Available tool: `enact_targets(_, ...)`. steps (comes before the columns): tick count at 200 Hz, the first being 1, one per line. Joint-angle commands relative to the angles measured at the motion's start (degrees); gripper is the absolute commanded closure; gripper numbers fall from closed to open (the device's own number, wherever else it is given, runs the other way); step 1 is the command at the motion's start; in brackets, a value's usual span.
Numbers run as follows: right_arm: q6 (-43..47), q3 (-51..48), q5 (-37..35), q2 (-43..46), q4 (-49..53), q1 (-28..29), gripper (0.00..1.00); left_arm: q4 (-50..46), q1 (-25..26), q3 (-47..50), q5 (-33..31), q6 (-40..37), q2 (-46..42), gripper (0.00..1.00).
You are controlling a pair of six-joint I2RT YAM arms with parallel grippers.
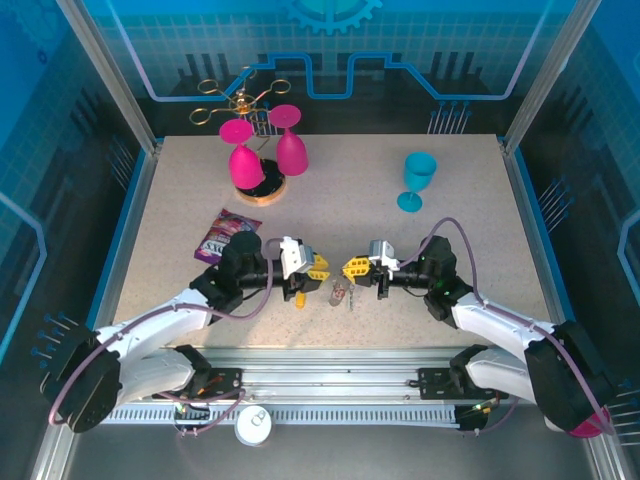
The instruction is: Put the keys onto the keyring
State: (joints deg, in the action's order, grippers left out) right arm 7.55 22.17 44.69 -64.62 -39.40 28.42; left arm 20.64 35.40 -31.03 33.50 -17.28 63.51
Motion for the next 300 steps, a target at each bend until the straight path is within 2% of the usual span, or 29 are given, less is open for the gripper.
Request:
enact_targets(1, 1.1, 2.2, 2.5, 0.2, -3.8, 0.4, 1.00, 2.9, -0.2, -2.3, 4.1, -0.2, 1.4, 0.76)
enact_targets(102, 2.7, 4.4, 3.7, -2.5, -2.4, 3.7, 1.00, 6.9, 0.0, -2.4, 4.2, 2.4, 4.2, 0.76)
enact_targets(223, 12.5, 6.0, -0.7, -0.3, 14.0, 5.3, 1.00, 4.7, 0.4, -2.3, 3.8, 0.5, 2.9, 0.80)
enact_targets(300, 13.6, 6.8, -3.9, 0.0, 18.6, 5.3, 1.00, 0.8, 1.3, -2.7, 2.2, -3.0, 2.2, 0.79)
